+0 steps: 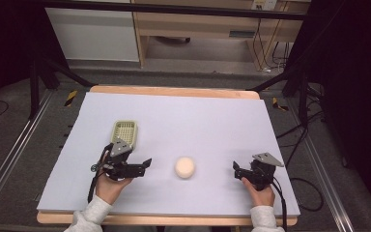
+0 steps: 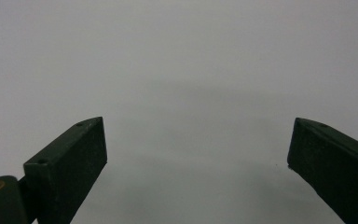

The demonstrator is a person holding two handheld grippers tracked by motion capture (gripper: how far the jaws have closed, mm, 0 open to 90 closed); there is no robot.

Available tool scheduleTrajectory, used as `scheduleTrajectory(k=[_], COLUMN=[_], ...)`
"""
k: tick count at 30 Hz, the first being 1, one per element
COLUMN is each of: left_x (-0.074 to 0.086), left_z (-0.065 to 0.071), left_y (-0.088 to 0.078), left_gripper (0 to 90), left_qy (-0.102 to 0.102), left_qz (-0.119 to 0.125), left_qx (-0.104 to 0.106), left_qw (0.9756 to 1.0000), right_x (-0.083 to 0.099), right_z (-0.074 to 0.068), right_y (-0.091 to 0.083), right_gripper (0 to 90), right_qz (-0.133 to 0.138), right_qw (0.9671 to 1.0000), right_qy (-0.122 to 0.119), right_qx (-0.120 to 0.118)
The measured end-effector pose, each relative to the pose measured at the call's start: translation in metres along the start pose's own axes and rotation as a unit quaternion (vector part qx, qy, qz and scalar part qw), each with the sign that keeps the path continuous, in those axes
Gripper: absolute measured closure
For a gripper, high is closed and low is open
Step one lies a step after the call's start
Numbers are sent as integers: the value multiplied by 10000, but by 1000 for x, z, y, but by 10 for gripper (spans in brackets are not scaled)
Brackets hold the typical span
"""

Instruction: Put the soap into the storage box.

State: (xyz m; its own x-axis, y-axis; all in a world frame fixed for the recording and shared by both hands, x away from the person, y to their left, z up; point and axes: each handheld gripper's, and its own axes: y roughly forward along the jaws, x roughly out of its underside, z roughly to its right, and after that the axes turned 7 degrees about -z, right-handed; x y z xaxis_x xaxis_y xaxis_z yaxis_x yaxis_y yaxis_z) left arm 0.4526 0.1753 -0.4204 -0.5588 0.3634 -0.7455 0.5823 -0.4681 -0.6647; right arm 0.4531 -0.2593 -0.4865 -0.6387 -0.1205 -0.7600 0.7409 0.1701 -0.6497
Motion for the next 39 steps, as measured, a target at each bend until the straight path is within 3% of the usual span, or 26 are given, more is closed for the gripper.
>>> scheduleTrajectory(k=[20,39], left_x=[-15,-28], left_z=[23,48], left_y=[19,38], left_gripper=[172,167], left_qy=[227,533], left_qz=[-68,-218], left_qx=[214,398], left_qw=[9995,9975], right_x=[0,0], right_z=[0,0], right_y=[0,0], right_gripper=[50,49], right_qz=[-10,-12], right_qw=[10000,10000], right_qy=[-16,-3], right_qx=[-9,-14])
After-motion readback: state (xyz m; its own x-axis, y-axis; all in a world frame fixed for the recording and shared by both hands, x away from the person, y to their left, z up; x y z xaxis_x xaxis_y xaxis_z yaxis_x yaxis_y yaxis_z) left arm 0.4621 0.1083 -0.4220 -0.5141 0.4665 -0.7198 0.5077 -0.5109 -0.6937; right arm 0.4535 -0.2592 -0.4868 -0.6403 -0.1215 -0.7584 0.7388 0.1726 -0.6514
